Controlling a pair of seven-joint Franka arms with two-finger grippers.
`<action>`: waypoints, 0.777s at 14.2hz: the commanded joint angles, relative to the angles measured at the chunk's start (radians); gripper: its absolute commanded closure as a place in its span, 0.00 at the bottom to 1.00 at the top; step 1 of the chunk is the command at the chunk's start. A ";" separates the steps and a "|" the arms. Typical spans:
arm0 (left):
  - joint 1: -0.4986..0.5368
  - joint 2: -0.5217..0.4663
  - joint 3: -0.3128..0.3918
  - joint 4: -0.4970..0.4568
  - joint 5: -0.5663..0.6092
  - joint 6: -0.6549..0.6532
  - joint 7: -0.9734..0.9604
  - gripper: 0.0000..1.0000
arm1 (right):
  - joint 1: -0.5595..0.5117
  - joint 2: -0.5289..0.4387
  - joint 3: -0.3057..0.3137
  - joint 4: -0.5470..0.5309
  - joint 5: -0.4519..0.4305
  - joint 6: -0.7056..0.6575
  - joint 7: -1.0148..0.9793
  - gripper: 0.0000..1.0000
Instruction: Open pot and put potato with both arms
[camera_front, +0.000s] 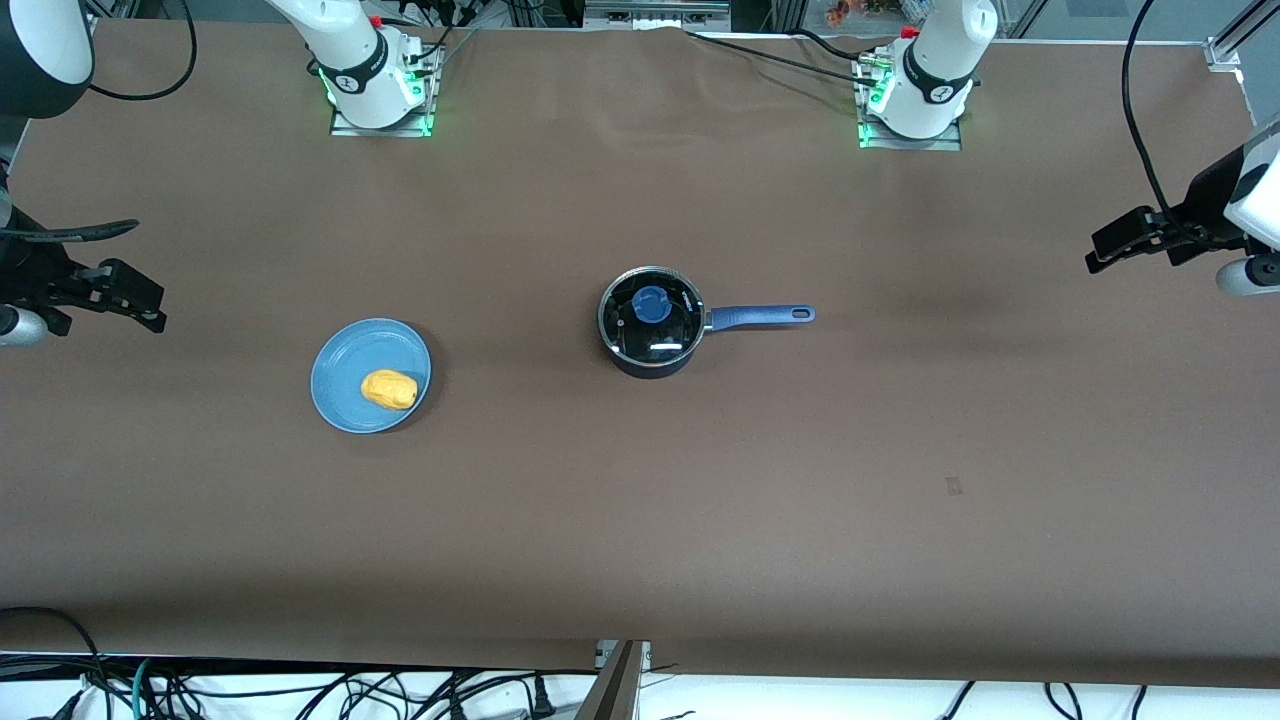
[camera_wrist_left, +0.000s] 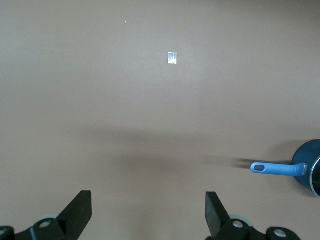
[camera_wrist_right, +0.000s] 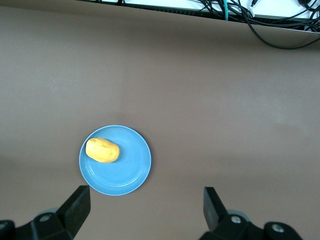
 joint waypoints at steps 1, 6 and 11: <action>0.003 0.015 -0.004 0.028 -0.004 -0.024 0.016 0.00 | -0.005 0.012 0.005 0.017 0.000 0.003 0.000 0.00; 0.002 0.016 -0.007 0.031 -0.004 -0.024 0.009 0.00 | -0.005 0.012 0.005 0.017 0.000 0.003 0.000 0.00; -0.006 0.021 -0.009 0.032 -0.002 -0.030 0.004 0.00 | -0.007 0.012 0.005 0.017 -0.002 0.004 0.001 0.00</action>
